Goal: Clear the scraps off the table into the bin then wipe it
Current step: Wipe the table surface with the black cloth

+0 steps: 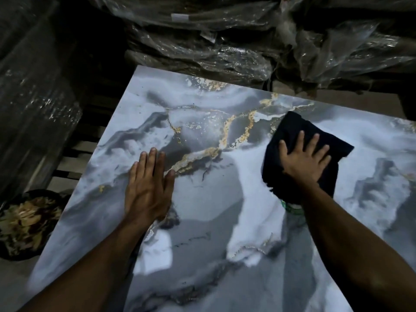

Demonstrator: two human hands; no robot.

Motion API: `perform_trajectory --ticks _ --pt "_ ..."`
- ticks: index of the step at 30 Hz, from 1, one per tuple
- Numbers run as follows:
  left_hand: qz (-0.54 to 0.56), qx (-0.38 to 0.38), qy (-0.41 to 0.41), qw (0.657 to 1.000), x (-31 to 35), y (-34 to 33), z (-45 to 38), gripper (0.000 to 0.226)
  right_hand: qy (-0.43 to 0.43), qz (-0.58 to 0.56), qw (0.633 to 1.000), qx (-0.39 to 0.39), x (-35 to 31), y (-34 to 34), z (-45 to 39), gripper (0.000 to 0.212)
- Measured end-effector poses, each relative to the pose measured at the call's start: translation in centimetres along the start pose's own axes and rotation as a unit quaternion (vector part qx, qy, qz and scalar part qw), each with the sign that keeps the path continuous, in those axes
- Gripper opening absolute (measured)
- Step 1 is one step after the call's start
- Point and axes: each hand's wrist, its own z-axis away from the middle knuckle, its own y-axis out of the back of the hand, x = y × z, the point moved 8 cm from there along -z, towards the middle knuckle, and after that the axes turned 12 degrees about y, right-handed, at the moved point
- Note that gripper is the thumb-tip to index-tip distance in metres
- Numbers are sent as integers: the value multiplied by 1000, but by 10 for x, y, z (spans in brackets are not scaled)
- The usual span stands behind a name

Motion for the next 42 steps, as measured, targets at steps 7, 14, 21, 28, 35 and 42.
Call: perform_trajectory --ticks 7,14,21,28,35,42 --pt "5 -8 14 1000 -5 -5 -3 64 178 32 983 -24 -164 -23 -33 76" --pt "23 21 14 999 0 5 -4 60 331 10 944 -1 -217 -50 73 74" --pt "-14 34 16 999 33 21 -58 58 123 44 991 13 -52 -26 50 78" --pt "0 0 15 1000 35 -3 -83 68 -51 0 999 7 72 18 -52 80" --pt "-8 -9 22 1000 32 -7 -85 66 76 34 997 4 -63 10 -122 78" --pt "-16 -5 23 1000 32 -4 -83 61 289 28 957 -14 -236 -24 -71 77"
